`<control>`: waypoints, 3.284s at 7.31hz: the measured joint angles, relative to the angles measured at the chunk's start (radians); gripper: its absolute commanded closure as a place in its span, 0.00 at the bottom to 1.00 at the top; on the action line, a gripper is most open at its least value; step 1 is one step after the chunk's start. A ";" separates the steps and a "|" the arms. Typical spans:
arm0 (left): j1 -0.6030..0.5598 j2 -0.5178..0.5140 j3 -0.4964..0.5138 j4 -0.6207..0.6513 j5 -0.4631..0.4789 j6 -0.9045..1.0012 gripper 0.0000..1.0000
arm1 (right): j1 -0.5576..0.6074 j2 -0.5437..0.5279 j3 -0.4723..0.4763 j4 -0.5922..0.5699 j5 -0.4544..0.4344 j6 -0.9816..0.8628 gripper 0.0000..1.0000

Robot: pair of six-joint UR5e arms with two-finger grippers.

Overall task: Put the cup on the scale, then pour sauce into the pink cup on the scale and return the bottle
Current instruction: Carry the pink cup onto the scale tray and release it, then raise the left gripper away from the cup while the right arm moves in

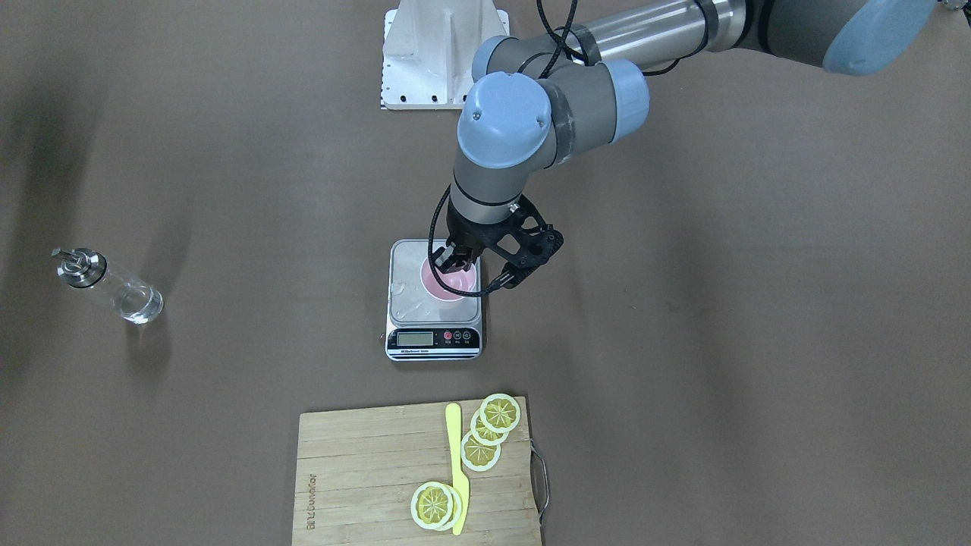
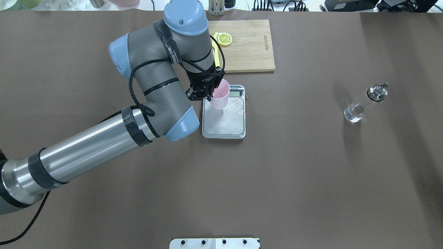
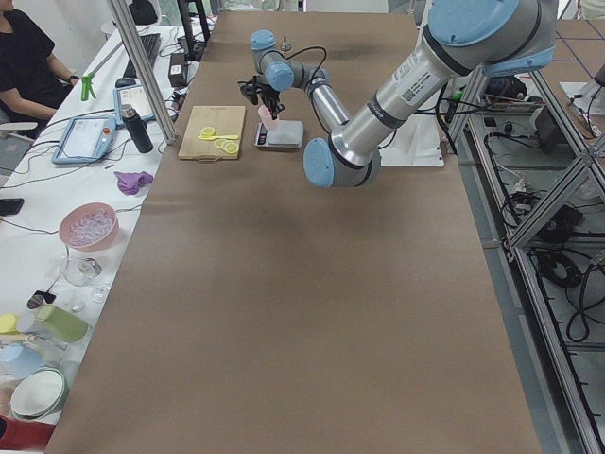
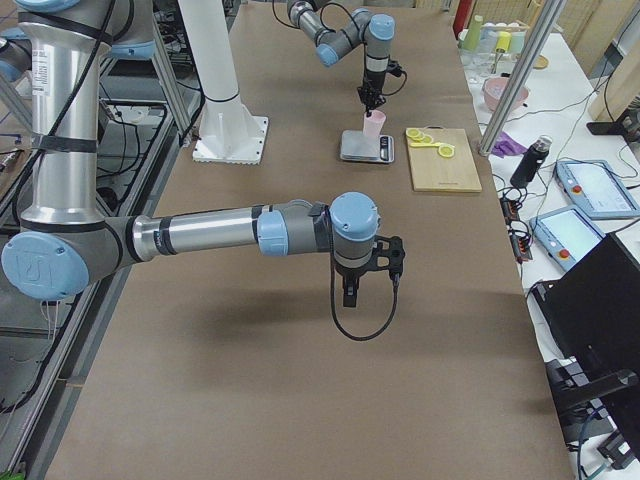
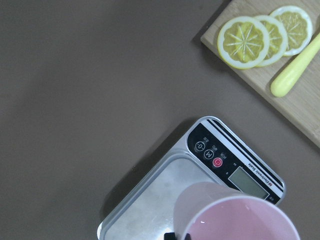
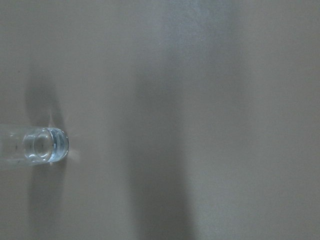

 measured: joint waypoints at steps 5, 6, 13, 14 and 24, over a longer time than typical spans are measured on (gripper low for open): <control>0.033 0.000 -0.003 -0.007 0.007 0.018 0.01 | -0.001 -0.001 0.001 0.001 0.000 0.000 0.00; 0.034 0.002 -0.009 -0.006 0.011 0.034 0.01 | -0.001 -0.001 0.001 0.002 -0.001 0.000 0.00; -0.069 0.189 -0.421 0.180 0.015 0.194 0.01 | -0.079 0.004 0.194 0.004 -0.006 0.168 0.00; -0.076 0.204 -0.437 0.183 0.016 0.202 0.01 | -0.134 0.004 0.259 0.024 -0.022 0.254 0.00; -0.085 0.281 -0.468 0.176 0.045 0.268 0.01 | -0.436 -0.065 0.283 0.554 -0.424 0.548 0.00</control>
